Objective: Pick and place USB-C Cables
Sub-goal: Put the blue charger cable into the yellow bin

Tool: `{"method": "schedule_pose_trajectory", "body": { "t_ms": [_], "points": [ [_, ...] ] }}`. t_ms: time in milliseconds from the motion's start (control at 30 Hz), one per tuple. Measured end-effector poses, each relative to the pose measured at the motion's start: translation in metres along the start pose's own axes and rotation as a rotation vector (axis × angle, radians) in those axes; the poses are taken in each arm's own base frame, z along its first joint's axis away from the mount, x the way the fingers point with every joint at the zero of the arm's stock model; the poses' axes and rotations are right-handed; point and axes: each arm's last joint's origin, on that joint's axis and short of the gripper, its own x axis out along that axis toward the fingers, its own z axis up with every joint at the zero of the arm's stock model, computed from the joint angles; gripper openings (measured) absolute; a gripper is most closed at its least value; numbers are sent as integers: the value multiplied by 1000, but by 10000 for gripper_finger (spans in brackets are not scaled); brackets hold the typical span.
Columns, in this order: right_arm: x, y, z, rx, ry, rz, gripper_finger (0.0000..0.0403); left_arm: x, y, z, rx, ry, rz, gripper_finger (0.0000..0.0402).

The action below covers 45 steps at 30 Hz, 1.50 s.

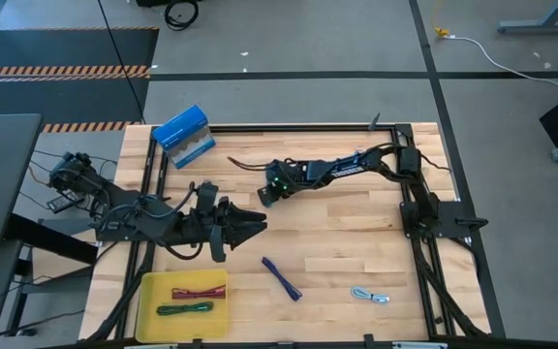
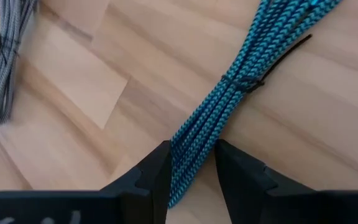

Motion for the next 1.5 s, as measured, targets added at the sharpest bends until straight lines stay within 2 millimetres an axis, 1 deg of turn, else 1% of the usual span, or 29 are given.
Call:
{"method": "schedule_pose_trajectory", "body": {
  "t_ms": [267, 367, 467, 600, 633, 733, 800, 900, 1000, 1133, 1233, 1367, 1500],
  "points": [
    [-1, 0, -13, -100, 56, -70, 132, -2, -2, -3, -24, 20, -6, 183],
    [-2, -1, -16, -142, 79, -91, 124, -2, -2, -3, -27, 20, -12, 183],
    [-4, -1, -19, -177, 119, -88, 96, -2, -2, -3, -26, 21, -12, 183],
    [-12, 2, -28, -212, 223, -54, 28, -2, -2, -3, 8, 24, -10, 183],
    [-16, 4, -31, -226, 253, -34, 19, -2, -1, -3, 25, 23, -9, 183],
    [-29, 12, -37, -260, 299, 17, 20, -1, 1, -2, 49, 26, 6, 183],
    [-41, 17, -40, -284, 320, 36, 20, 1, 6, -3, 65, 41, 41, 183],
    [-71, 33, -38, -344, 277, 106, 17, 4, 16, -3, 78, 69, 108, 183],
    [-96, 44, -42, -430, 242, 155, 17, 3, 20, 0, 91, 73, 135, 183],
    [-137, 62, -48, -500, 178, 255, 17, -8, 23, 4, 129, 154, 144, 183],
    [-164, 68, -51, -522, 114, 278, 17, -16, 26, 4, 107, 180, 194, 183],
    [-204, 70, -49, -532, -20, 288, 17, -30, 26, 10, 86, 56, 293, 183],
    [-235, 69, -44, -544, -132, 322, 17, -36, 33, 10, 57, -39, 401, 183]
  ]
}}
